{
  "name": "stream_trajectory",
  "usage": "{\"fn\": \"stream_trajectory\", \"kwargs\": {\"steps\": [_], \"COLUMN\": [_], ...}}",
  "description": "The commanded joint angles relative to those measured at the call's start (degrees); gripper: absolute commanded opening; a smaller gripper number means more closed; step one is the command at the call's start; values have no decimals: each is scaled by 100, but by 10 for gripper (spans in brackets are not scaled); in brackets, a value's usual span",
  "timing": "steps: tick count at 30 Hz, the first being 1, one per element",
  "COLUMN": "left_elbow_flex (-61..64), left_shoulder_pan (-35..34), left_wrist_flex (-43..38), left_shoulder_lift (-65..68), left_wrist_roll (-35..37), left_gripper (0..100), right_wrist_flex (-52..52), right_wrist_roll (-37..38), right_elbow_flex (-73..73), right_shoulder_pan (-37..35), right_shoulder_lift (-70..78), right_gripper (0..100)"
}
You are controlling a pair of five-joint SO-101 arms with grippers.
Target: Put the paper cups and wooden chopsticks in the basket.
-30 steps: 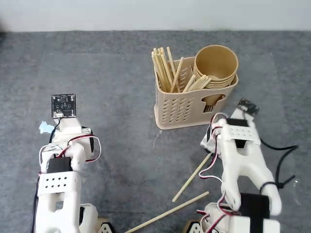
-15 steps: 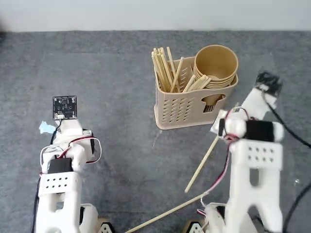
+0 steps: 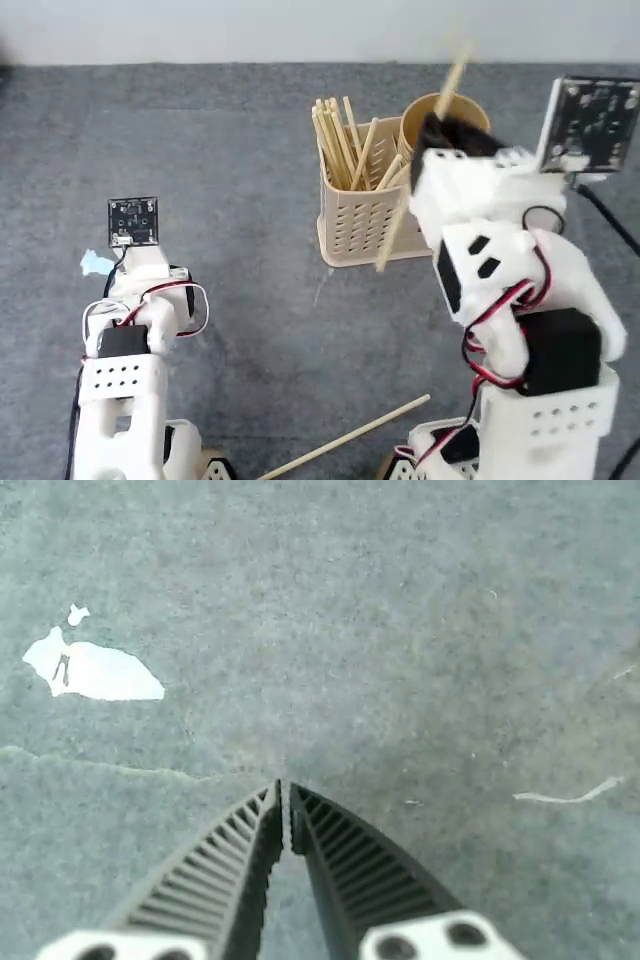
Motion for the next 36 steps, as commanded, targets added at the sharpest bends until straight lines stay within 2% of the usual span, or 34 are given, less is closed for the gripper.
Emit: {"fn": "stream_trajectory", "kwargs": {"steps": [1, 9, 16, 18, 24, 28, 36], "left_elbow_flex": [-40, 4, 426, 444, 444, 444, 444], "left_shoulder_pan": [26, 26, 26, 26, 26, 26, 26], "left_wrist_flex": [-114, -132, -967, -993, -993, -993, -1002], "left_shoulder_lift": [-167, -167, -167, -176, -176, -176, -176], "left_wrist_roll": [-53, -53, -44, -44, -44, -44, -44], "left_gripper": [13, 13, 13, 13, 13, 13, 13], "right_wrist_flex": [-1402, -3354, -4347, -4207, -3336, -2475, 382], "right_wrist_roll": [510, 1152, 1495, 1521, 1495, 1459, 281], "right_elbow_flex": [-123, 985, 2251, 2382, 2057, 1556, 273], "right_shoulder_pan": [-242, -277, -277, -277, -286, -277, -242], "right_shoulder_lift": [75, 558, 629, 602, 585, 585, 585], "right_gripper": [8, 8, 13, 35, 210, 195, 78]}}
